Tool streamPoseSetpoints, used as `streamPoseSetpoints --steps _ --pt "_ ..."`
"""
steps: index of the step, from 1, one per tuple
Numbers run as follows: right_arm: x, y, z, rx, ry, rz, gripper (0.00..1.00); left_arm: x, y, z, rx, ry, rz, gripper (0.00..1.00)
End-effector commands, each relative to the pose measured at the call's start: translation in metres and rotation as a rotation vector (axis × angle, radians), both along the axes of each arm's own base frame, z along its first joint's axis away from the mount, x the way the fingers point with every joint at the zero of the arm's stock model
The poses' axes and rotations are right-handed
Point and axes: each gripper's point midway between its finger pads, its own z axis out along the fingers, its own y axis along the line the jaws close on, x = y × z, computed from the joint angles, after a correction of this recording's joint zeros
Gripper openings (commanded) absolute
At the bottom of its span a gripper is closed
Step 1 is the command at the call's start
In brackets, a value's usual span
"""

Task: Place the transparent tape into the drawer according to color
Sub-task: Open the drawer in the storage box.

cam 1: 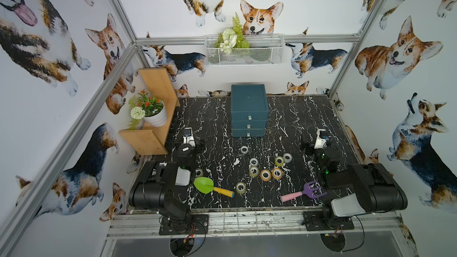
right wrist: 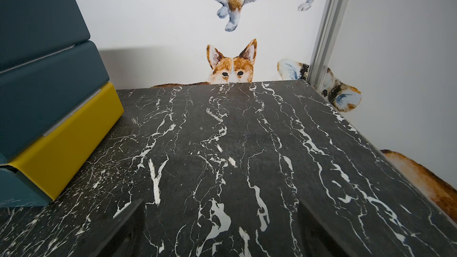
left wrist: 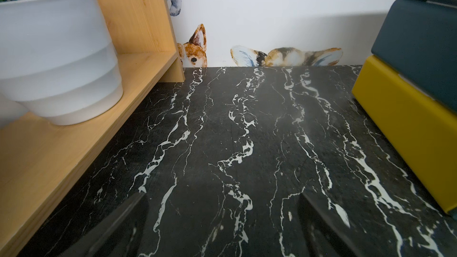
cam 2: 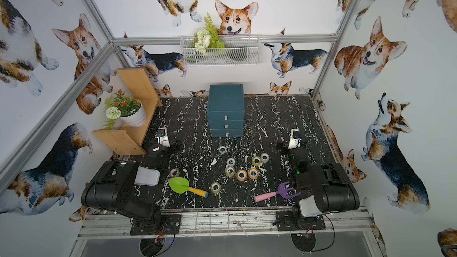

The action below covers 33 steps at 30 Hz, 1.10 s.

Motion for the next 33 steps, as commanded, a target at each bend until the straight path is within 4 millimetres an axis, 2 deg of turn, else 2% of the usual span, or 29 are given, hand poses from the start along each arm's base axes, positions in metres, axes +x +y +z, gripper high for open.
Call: streamPoseSetpoints --steps 1,24,27,29,31,33 --pt "0.001 0.001 0.003 -0.009 -0.009 0.006 1.0 0.002 0.0 0.007 0.003 -0.027 -0.001 1.0" --pt "-0.001 -0.001 0.007 0.002 -0.023 -0.002 1.0 -0.001 -0.003 0.008 0.022 -0.036 0.015 0.99" --pt "-0.004 -0.009 0.017 0.019 -0.034 -0.054 1.0 -0.004 0.003 0.019 0.031 -0.054 0.074 0.99" --pt "0.0 -0.009 0.019 0.026 -0.004 -0.056 1.0 0.003 0.004 0.023 0.034 -0.017 0.077 1.0" --pt "0.006 -0.011 0.017 0.051 0.038 -0.072 1.0 0.009 0.001 0.027 0.04 0.013 0.063 1.0" --pt "0.007 -0.01 0.015 0.071 0.067 -0.081 1.0 0.007 0.004 0.036 0.037 0.003 0.081 1.0"
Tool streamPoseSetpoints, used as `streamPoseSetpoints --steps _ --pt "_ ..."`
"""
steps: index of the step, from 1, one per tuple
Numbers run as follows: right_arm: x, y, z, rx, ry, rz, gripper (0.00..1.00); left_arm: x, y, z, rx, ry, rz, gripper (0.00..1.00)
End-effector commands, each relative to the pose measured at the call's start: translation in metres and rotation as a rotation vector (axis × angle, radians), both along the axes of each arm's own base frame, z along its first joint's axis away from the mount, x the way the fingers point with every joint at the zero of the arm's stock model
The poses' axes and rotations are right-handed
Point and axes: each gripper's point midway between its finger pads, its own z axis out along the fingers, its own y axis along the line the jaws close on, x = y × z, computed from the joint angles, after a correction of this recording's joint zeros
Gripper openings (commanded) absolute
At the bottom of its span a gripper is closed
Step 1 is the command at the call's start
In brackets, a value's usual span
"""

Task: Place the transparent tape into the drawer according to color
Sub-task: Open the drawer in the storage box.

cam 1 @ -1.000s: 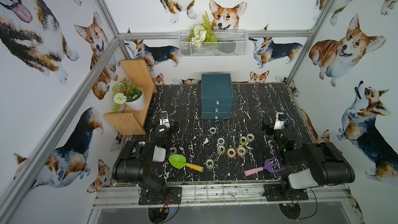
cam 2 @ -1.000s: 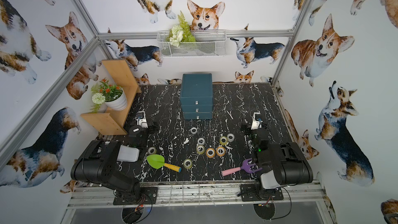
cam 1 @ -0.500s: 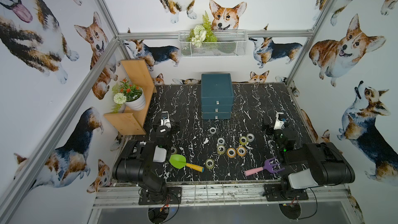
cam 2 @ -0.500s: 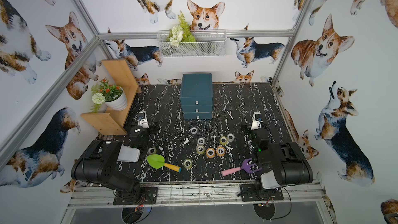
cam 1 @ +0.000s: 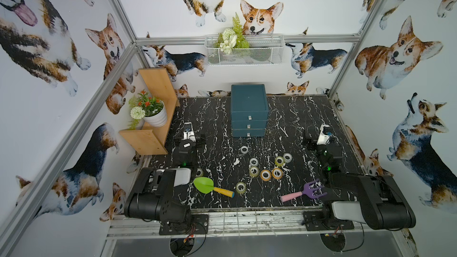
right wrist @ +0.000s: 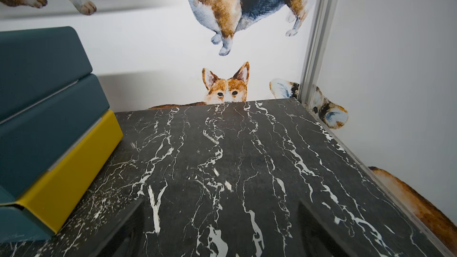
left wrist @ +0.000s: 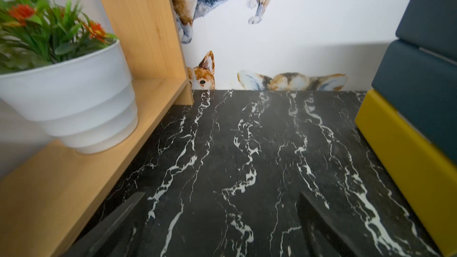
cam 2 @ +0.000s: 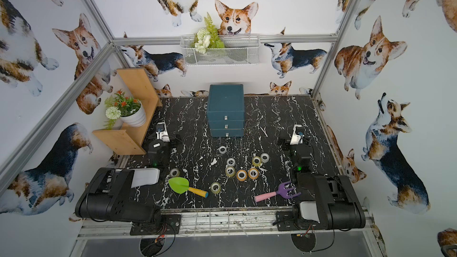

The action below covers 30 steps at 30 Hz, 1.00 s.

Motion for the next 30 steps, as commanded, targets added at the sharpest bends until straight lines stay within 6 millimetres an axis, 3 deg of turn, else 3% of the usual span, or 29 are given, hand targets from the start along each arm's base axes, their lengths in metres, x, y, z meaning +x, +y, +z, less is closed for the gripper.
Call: streamPoseSetpoints --steps 1,7,10,13,16,18,22,26,30 --pt "-0.001 -0.003 -0.02 0.043 0.107 -0.046 1.0 -0.007 0.009 -0.005 0.004 0.055 0.051 0.99" --pt "0.008 0.007 0.0 0.034 0.112 -0.065 1.0 -0.01 0.023 0.056 -0.025 -0.096 0.133 0.99" --pt "0.008 0.004 0.016 0.085 0.072 -0.091 1.0 -0.006 0.035 0.08 -0.142 -0.154 0.217 1.0" --pt "0.006 -0.018 0.024 0.194 0.026 -0.242 1.0 -0.024 0.069 0.078 -0.378 -0.189 0.49 0.99" --pt "0.001 -0.038 0.015 0.433 0.045 -0.404 1.0 -0.04 0.087 0.07 -0.505 -0.177 0.646 1.0" --pt "-0.006 -0.043 0.001 0.564 0.102 -0.468 1.0 -0.033 0.081 0.07 -0.524 -0.153 0.576 1.0" --pt "-0.001 -0.023 0.001 0.662 0.059 -0.29 1.0 -0.02 0.061 0.07 -0.623 -0.123 0.438 1.0" --pt "0.009 0.005 -0.003 0.66 0.173 -0.172 1.0 0.0 0.026 0.083 -0.698 -0.016 0.265 1.0" --pt "0.012 0.042 -0.01 0.603 0.29 -0.069 0.97 0.006 -0.018 0.077 -0.707 0.176 0.129 0.99"
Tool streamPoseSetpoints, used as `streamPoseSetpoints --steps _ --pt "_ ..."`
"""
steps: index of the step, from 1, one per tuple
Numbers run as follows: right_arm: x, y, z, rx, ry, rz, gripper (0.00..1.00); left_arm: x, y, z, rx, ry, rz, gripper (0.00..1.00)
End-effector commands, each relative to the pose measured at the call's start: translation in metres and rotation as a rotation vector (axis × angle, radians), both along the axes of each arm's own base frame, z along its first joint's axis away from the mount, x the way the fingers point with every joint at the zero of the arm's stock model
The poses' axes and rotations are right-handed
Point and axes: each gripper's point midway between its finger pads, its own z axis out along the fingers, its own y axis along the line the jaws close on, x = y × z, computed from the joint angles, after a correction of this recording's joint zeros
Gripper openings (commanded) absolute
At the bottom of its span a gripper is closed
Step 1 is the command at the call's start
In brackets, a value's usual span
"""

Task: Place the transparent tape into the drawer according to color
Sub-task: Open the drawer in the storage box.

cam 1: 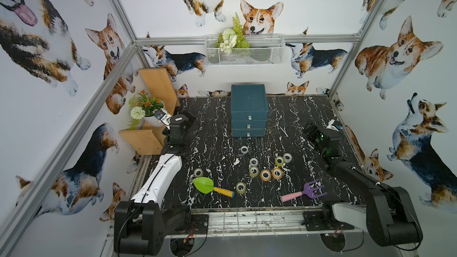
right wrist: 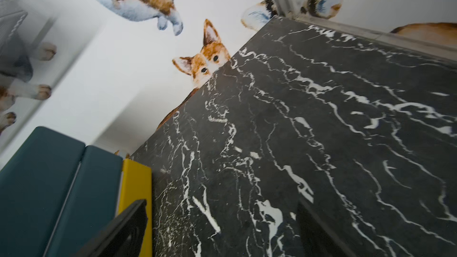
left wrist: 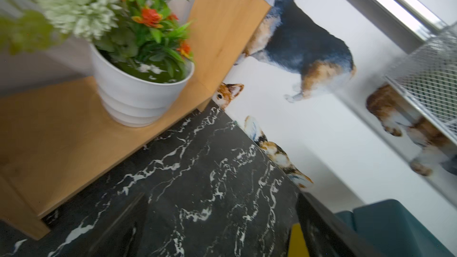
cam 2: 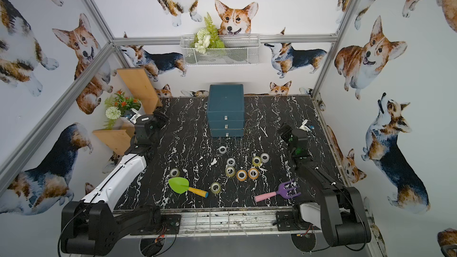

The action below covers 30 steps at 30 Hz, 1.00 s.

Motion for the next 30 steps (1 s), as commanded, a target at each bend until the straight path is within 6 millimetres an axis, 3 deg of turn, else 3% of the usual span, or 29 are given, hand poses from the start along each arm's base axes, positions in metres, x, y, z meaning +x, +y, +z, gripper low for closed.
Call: streamPoseSetpoints --steps 1,7,12,16,20,22,26,30 --pt "-0.004 0.039 -0.015 0.014 0.085 0.16 0.95 -0.005 -0.048 -0.026 -0.067 0.155 -0.217 1.0" --pt "-0.016 0.131 -0.013 0.153 0.06 0.47 0.85 -0.025 -0.108 -0.029 -0.127 0.181 -0.463 1.0" --pt "-0.023 0.196 0.016 0.299 -0.035 0.616 0.78 -0.031 -0.137 -0.021 -0.166 0.217 -0.6 1.0" --pt "-0.021 0.24 0.038 0.364 -0.091 0.664 0.73 -0.036 -0.146 -0.016 -0.137 0.253 -0.654 0.99" --pt "-0.014 0.284 0.05 0.535 -0.133 0.732 0.59 -0.042 -0.144 -0.014 -0.114 0.231 -0.648 0.99" --pt "-0.011 0.294 0.051 0.624 -0.156 0.728 0.53 -0.046 -0.142 -0.011 -0.095 0.207 -0.639 0.99" --pt "-0.007 0.294 0.049 0.763 -0.186 0.686 0.43 -0.053 -0.135 0.001 -0.041 0.161 -0.62 0.99" --pt "-0.007 0.298 0.06 0.759 -0.207 0.667 0.41 -0.062 -0.133 0.012 0.027 0.136 -0.602 1.0"
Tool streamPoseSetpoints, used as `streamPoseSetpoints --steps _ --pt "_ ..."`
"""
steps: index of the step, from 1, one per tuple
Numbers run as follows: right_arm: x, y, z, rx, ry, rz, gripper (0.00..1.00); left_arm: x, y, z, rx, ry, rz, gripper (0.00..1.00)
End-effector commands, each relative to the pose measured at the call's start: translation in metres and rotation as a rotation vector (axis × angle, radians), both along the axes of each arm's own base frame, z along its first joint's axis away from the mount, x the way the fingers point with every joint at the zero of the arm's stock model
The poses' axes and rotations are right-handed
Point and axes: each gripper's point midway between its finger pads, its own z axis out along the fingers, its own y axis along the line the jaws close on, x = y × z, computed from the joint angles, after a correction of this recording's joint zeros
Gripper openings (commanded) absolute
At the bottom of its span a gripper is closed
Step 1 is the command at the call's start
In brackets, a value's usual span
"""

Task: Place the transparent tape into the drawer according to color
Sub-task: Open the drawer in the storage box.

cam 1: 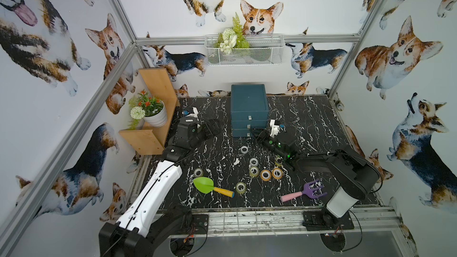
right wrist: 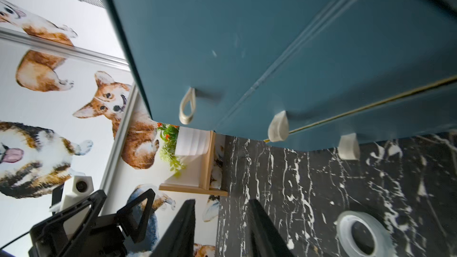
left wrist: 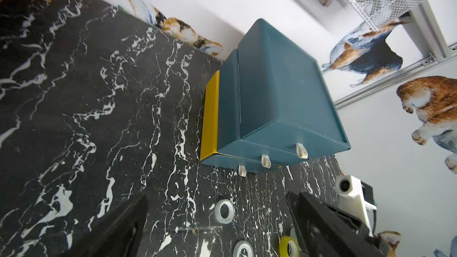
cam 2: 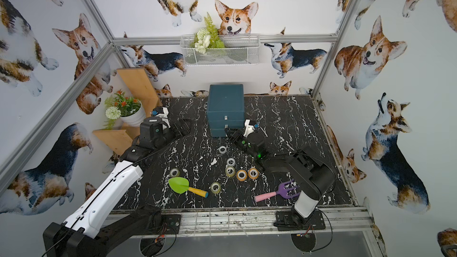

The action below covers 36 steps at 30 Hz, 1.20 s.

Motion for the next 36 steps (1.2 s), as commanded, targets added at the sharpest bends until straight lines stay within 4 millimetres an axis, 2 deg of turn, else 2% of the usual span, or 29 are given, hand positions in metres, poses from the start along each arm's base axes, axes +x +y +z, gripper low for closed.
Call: streamPoseSetpoints --steps 1,4,19,26,36 --pt "0.003 -0.001 0.039 0.11 -0.07 -0.05 0.42 -0.004 0.007 0.007 0.075 -0.043 0.029 0.99" --pt "0.007 0.001 0.047 0.133 -0.065 -0.063 0.42 -0.007 0.005 0.009 0.079 -0.059 0.025 1.0" --pt "0.033 0.015 0.036 0.138 0.073 -0.098 0.37 -0.011 0.002 0.012 0.105 -0.07 0.02 0.99" --pt "0.031 0.009 0.03 0.114 0.108 -0.125 0.35 -0.012 0.001 0.014 0.112 -0.076 0.015 0.99" --pt "0.044 0.003 0.028 0.1 0.106 -0.158 0.34 -0.013 -0.003 0.013 0.117 -0.078 0.004 1.0"
